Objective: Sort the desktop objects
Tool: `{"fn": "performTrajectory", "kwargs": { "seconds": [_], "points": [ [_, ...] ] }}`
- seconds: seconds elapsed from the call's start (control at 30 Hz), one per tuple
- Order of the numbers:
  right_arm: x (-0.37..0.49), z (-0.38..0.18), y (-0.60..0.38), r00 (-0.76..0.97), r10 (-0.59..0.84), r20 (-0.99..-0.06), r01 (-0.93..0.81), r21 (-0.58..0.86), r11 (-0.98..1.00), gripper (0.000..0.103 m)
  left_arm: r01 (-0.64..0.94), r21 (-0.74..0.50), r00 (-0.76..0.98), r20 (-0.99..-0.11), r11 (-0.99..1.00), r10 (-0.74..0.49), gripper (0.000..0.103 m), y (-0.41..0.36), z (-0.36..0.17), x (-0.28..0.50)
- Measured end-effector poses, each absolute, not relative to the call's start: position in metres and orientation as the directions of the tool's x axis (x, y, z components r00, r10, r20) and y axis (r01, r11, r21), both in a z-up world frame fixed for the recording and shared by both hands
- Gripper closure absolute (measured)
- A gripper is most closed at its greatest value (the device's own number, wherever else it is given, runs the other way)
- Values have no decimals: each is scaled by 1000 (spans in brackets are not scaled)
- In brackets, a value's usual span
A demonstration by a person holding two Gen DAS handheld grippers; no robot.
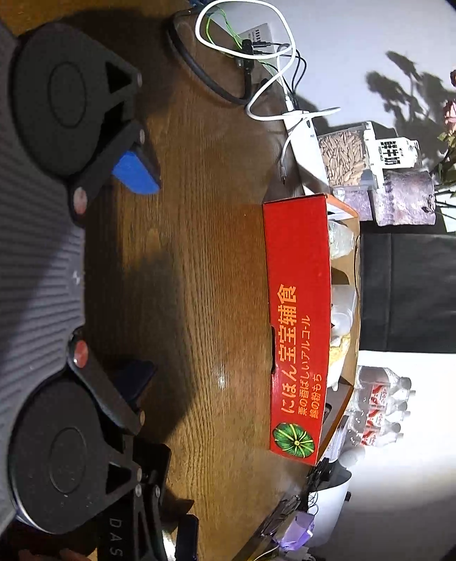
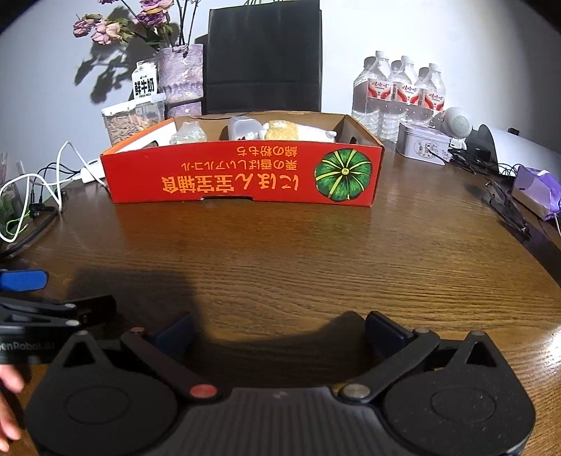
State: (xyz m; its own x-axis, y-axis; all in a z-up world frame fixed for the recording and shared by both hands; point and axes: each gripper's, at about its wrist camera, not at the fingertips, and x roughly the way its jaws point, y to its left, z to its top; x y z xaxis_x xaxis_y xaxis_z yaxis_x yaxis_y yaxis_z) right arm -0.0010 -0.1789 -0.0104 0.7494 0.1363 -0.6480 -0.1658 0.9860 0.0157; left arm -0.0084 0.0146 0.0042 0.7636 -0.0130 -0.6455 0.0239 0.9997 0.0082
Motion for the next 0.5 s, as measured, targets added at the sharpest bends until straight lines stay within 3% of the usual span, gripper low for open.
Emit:
{"fn": "performTrajectory", "kwargs": {
  "seconds": [0.5],
  "points": [
    [-1, -11, -178, 749, 140, -647, -168, 19, 986, 0, 22, 9, 763, -646, 1000, -11, 0, 17, 5, -8]
  ]
}}
